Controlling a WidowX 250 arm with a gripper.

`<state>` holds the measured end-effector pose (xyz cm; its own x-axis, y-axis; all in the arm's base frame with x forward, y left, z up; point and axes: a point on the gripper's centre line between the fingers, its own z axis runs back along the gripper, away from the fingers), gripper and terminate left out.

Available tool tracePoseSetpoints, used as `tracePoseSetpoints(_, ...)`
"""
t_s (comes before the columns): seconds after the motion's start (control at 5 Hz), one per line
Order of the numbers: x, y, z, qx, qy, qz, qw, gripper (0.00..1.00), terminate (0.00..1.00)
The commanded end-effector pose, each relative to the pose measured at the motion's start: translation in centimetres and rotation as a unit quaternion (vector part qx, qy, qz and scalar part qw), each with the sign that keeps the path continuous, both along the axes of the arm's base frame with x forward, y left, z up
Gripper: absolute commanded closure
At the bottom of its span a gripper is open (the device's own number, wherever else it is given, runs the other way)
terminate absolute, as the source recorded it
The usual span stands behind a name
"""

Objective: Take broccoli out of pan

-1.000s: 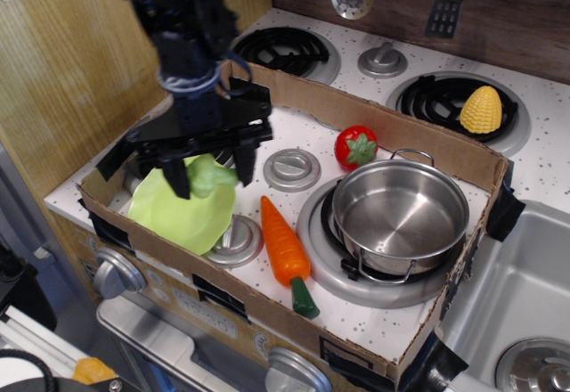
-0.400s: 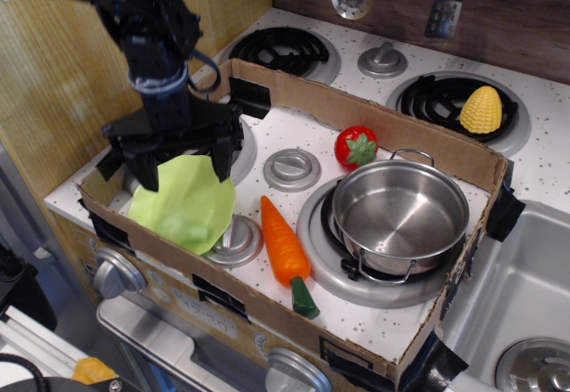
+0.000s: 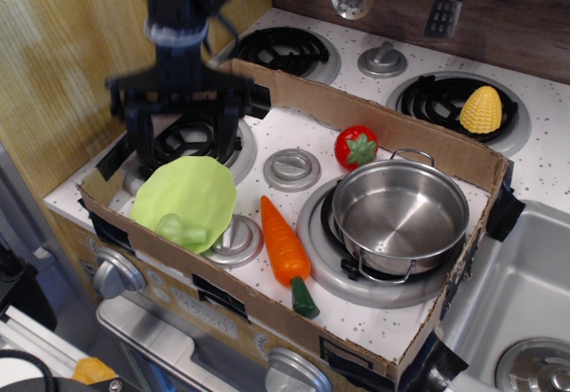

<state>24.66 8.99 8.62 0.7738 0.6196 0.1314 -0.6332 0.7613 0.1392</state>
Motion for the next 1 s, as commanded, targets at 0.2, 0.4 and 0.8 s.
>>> tracePoseSetpoints(0.2, 1.17, -0.14, 3.27, 0.014, -0.018, 0.001, 0.9997, 0.00, 0.00)
tracePoseSetpoints(0.4, 1.17, -0.14, 3.27, 0.014, -0.018, 0.001, 0.9997, 0.00, 0.00)
tracePoseSetpoints(0.8, 1.17, -0.14, 3.27, 0.014, -0.018, 0.001, 0.9997, 0.00, 1.00)
